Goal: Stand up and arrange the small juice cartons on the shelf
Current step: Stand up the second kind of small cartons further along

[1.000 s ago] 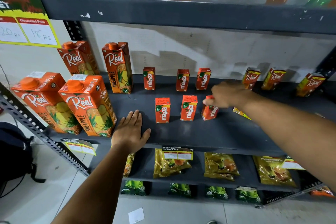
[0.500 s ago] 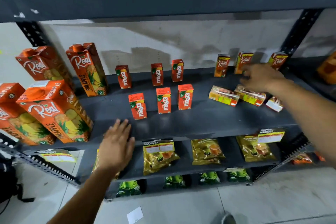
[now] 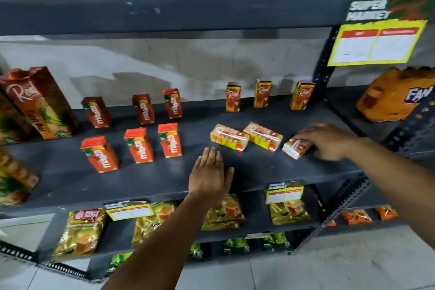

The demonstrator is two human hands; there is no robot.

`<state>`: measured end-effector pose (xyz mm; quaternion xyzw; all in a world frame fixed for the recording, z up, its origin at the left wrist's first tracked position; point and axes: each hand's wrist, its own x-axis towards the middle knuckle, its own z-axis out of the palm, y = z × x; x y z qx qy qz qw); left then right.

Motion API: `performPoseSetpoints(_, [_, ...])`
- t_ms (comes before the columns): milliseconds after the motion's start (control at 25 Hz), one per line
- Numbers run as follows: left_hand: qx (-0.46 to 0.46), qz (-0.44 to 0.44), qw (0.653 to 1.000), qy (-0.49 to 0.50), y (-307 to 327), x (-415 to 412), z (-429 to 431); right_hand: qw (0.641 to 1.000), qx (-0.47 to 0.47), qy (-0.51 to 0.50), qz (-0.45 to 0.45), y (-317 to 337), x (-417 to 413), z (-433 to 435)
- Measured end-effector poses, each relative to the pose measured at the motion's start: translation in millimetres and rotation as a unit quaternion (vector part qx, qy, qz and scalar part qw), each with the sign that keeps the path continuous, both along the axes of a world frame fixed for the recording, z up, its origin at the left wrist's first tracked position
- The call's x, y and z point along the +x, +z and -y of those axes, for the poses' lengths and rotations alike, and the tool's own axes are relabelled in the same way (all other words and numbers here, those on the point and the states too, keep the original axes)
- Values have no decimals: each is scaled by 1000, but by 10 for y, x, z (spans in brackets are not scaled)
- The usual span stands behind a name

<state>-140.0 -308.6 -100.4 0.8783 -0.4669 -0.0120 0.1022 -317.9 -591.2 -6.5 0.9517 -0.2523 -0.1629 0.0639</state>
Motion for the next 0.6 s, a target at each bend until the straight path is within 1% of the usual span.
performPoseSetpoints(80, [24,8,999,29,-61,60,-4,999,-9,49,2,-107,42,25])
performPoseSetpoints(160, [34,12,999,34,-104,60,2,996,-10,82,11,-193,61,89])
performPoseSetpoints(240, [41,10,999,30,-104,52,4,994,-5,104,30,-226,107,151])
performPoseSetpoints(320, [40,11,999,33,-88,50,4,992,-6,109,68,-226,123,219])
performPoseSetpoints(400, [40,17,999,33,-85,43,-7,986,15,73,149,-229,106,293])
performPoseSetpoints(480, [40,22,998,32,-90,36,-7,962,56,8,269,-278,108,347])
performPoseSetpoints(520, [38,24,998,33,-94,37,-5,939,80,-31,333,-320,124,350])
performPoseSetpoints(600, [33,28,998,35,-99,41,-2,877,129,-121,447,-434,176,326])
